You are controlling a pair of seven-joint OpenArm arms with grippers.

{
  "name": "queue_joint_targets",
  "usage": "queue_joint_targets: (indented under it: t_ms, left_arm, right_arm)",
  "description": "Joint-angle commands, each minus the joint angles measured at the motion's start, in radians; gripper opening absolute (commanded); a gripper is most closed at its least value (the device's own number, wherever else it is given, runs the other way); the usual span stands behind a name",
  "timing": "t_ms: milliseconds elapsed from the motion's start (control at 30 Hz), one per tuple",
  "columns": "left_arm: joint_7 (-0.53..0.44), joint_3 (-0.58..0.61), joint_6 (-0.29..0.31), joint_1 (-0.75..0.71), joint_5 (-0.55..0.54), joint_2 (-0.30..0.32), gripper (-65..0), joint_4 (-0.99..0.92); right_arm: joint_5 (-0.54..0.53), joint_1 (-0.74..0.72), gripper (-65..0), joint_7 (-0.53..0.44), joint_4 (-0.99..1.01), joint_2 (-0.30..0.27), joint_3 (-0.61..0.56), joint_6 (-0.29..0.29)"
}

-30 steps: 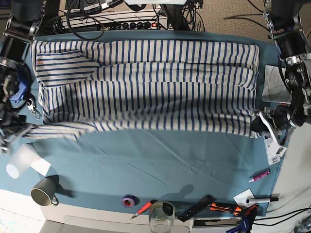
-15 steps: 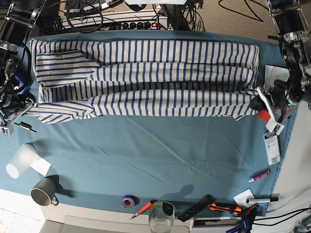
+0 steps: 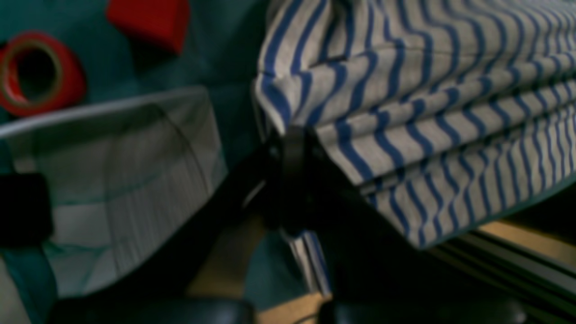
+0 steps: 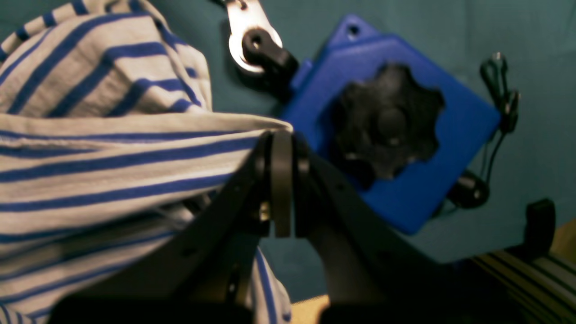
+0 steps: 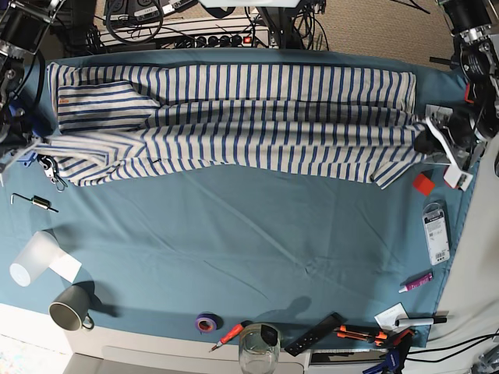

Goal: Fold the T-shirt properly
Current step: 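Lower the folded hem onto the shirt and release both grippers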

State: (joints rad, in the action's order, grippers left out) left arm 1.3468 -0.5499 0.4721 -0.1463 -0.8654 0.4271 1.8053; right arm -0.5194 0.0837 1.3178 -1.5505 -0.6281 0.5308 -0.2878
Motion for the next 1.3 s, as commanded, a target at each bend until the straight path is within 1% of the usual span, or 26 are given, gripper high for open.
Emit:
queue_joint_targets:
  t_ms: [0,167,333,500,600,733,833,867,1000,1133,1167,1267]
  left_arm:
    - [-0.007,-0.010,0.001,0.000,-0.004,0.022,-65.0,0.019]
    - [0.000,-0.010,0.001,-0.044,-0.003,0.021,-65.0,0.055]
    - [-0.001,-0.010,0.001,-0.092,-0.003,0.021,-65.0,0.099]
    - [-0.004,-0.010,0.001,-0.106,-0.003,0.021,-65.0,0.115]
    - [-0.012,-0.010,0.001,-0.106,-0.003,0.021,-65.0,0.115]
    - [-0.012,-0.010,0.001,-0.106,-0.004,0.021,-65.0,0.115]
    - [-0.012,-0.010,0.001,-0.106,-0.004,0.021,-65.0,0.115]
    - [-0.013,-0.010,0.000,-0.106,-0.004,0.021,-65.0,0.115]
    - [-0.012,-0.010,0.000,-0.106,-0.004,0.021,-65.0,0.115]
    - [-0.012,-0.010,0.001,-0.106,-0.004,0.022,-65.0,0.115]
    - [-0.012,-0.010,0.001,-0.106,-0.004,0.022,-65.0,0.115]
    - [-0.012,-0.010,0.001,-0.106,-0.004,0.022,-65.0,0.115]
  right_arm:
    - [0.011,0.002,-65.0,-0.001,-0.015,-0.031,0.020,0.000]
    - [0.011,0.053,-65.0,0.011,-0.015,-0.031,0.021,-0.004]
    - [0.011,0.066,-65.0,0.014,-0.015,-0.029,0.021,-0.004]
    - [0.010,0.066,-65.0,0.008,-0.015,-0.029,0.021,-0.003]
    - [-0.032,0.065,-65.0,-0.015,-0.015,-0.029,0.021,-0.007]
    - [-0.127,0.063,-65.0,-0.029,-0.054,-0.029,0.021,-0.074]
    - [-0.169,0.063,-65.0,-0.028,-0.123,-0.029,0.021,-0.125]
    - [-0.169,0.063,-65.0,-0.029,-0.149,-0.029,0.021,-0.143]
    - [-0.128,0.063,-65.0,-0.031,-0.225,-0.029,0.021,-0.177]
    - [-0.116,0.064,-48.7,-0.034,-0.230,-0.029,0.020,-0.187]
    - [-0.116,0.063,-46.9,-0.034,-0.230,-0.029,0.020,-0.187]
    - [-0.105,0.061,-46.9,-0.040,-0.232,-0.023,0.020,-0.188]
